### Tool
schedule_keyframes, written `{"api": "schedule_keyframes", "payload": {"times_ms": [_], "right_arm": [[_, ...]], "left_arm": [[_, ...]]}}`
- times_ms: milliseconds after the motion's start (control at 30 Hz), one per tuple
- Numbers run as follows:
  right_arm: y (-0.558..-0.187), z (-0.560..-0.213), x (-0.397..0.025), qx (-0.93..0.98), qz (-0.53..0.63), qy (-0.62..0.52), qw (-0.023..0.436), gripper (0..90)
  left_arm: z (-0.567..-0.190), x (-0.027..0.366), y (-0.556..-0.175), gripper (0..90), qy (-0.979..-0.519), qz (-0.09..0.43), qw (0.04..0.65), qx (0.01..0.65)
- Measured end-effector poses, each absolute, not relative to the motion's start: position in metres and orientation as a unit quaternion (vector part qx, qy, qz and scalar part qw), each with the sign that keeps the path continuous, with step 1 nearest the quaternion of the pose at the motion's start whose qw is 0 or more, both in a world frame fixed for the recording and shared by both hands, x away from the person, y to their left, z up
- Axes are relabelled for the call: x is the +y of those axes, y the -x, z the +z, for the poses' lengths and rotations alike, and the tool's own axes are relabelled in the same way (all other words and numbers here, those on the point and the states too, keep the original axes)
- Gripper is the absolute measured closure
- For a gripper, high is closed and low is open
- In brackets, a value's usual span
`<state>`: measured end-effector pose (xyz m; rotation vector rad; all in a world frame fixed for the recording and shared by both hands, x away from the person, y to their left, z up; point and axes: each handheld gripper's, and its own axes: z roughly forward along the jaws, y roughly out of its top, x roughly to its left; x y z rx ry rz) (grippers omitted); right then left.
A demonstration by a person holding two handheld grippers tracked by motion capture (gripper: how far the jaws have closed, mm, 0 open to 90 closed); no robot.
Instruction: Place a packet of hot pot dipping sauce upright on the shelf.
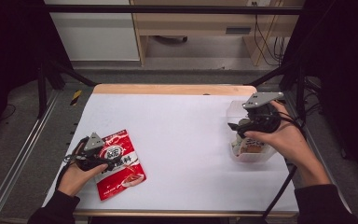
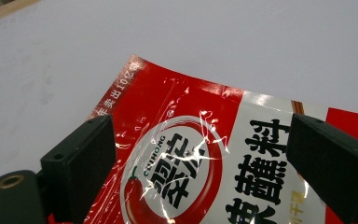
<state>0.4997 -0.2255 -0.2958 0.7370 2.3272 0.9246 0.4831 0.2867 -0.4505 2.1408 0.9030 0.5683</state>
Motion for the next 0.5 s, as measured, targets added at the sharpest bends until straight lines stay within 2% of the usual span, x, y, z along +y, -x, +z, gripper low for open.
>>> {"api": "schedule_keyframes", "payload": {"times_ms": [267, 500], "right_arm": [[-0.480, -0.305, -0.184, 0.856, 0.352, -0.255, 0.279, 17.6], [-0.463, -0.333, -0.152, 0.849, 0.353, -0.279, 0.277, 18.1]], "left_arm": [[-0.450, 0.292, -0.484, 6.2, -0.832, 0.224, 0.367, 0.350], [-0.450, 0.299, -0.486, 6.2, -0.827, 0.234, 0.362, 0.361]]}}
